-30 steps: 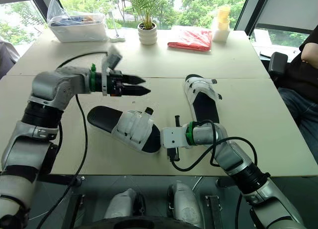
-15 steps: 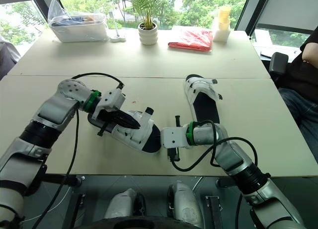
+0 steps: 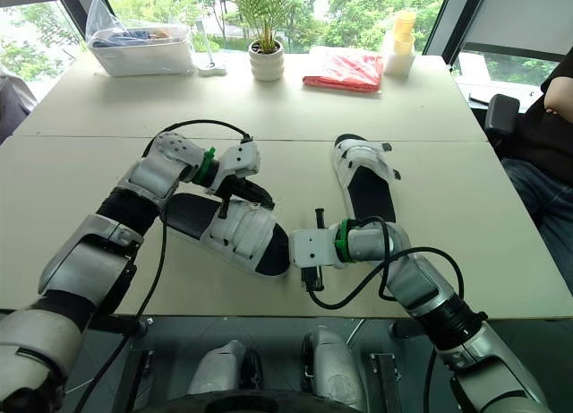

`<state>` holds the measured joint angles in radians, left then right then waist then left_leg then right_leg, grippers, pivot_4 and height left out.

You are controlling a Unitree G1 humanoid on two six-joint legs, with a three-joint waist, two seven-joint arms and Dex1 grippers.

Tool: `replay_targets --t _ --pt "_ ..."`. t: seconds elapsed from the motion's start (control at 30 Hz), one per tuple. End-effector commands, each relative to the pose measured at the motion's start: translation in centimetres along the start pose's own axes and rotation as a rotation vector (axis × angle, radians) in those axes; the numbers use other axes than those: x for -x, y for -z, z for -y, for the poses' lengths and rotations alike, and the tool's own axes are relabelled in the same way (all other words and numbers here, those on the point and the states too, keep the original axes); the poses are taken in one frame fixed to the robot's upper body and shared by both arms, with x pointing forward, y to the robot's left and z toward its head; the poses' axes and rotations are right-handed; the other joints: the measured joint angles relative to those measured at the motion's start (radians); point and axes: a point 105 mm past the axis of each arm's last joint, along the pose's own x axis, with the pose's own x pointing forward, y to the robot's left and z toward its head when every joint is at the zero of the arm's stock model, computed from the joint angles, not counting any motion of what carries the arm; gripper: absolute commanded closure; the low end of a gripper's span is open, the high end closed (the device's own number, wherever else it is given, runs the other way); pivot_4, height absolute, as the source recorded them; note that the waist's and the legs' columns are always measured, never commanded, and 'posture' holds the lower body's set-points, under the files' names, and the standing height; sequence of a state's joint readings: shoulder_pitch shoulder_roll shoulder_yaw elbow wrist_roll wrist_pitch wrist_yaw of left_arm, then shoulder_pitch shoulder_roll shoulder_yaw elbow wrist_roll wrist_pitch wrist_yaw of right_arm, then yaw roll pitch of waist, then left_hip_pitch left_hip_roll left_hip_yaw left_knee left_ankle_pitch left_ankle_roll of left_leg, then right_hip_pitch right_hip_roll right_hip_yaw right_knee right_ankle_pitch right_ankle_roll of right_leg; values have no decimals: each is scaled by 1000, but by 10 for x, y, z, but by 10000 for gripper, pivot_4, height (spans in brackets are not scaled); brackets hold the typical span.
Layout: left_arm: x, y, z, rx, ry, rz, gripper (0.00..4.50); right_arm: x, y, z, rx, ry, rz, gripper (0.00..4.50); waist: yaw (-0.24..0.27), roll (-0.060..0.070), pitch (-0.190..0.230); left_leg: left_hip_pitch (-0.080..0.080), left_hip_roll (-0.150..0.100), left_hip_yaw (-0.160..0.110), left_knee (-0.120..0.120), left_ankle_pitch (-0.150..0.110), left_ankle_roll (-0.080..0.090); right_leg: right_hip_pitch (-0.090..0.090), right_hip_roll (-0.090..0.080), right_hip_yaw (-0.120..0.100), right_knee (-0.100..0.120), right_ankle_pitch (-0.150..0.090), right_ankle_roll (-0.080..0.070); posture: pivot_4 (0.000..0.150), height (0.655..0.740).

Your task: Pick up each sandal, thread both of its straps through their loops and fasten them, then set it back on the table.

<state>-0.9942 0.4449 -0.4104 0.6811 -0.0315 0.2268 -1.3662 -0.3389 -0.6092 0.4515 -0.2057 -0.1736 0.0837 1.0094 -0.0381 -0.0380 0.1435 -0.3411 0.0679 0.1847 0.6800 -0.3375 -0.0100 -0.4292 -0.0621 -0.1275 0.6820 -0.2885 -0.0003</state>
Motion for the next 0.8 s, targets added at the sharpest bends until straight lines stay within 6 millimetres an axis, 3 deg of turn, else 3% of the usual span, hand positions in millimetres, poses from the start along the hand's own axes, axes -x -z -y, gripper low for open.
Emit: replay_targets --t 0.03,0.1,0.17,0.27,0.33,0.37,0.47,0.6,0.7,0.8 --pt "27 -28 -13 113 -40 148 42463 -4 34 -28 -103 -121 -129 45000 -1 0 1 -1 0 0 0 0 0 -1 0 0 0 0 0 1500 7241" --pt "52 -48 -12 215 -4 282 36395 2 29 -19 -111 -77 -105 45000 -3 -1 2 -2 0 0 0 0 0 -2 0 0 0 0 0 1500 7241" --pt "79 -56 -8 260 17 350 27038 8 19 -10 -118 -30 -61 45000 -5 -1 2 -8 0 0 1 3 -5 -7 0 0 1 0 0 1500 7241" --pt "115 -46 12 321 58 343 11806 24 -3 -6 -176 -1 54 45000 -3 1 5 -15 0 0 2 4 -6 -14 0 0 1 0 0 1500 7241" --pt "129 -31 33 325 86 303 2547 44 -23 -6 -249 -9 134 39741 -3 6 9 -16 0 0 2 3 -6 -15 0 0 1 0 1 1500 7241" --pt "132 -23 42 328 93 272 0 55 -34 -6 -278 -13 176 35943 -1 7 11 -16 0 0 1 3 -5 -15 0 0 0 -1 1 1500 7241" --pt "131 -5 54 332 102 222 0 81 -60 -5 -352 2 274 21478 10 6 18 -17 0 -3 1 3 -5 -15 0 0 0 -1 1 1500 7241" --pt "126 3 57 369 110 207 0 103 -78 -8 -424 -4 317 1460 34 2 21 -18 -2 -5 4 2 -4 -14 -1 0 0 -1 1 1500 7241" --pt "106 12 56 452 130 175 0 127 -87 -24 -485 12 313 499 47 2 21 -19 -3 -6 4 1 -2 -14 -1 0 -1 -1 2 1500 7241" --pt "91 19 60 468 163 131 0 134 -91 -31 -513 44 302 499 50 1 22 -21 -4 -9 4 0 -1 -13 0 1 -1 -1 2 1500 7241"
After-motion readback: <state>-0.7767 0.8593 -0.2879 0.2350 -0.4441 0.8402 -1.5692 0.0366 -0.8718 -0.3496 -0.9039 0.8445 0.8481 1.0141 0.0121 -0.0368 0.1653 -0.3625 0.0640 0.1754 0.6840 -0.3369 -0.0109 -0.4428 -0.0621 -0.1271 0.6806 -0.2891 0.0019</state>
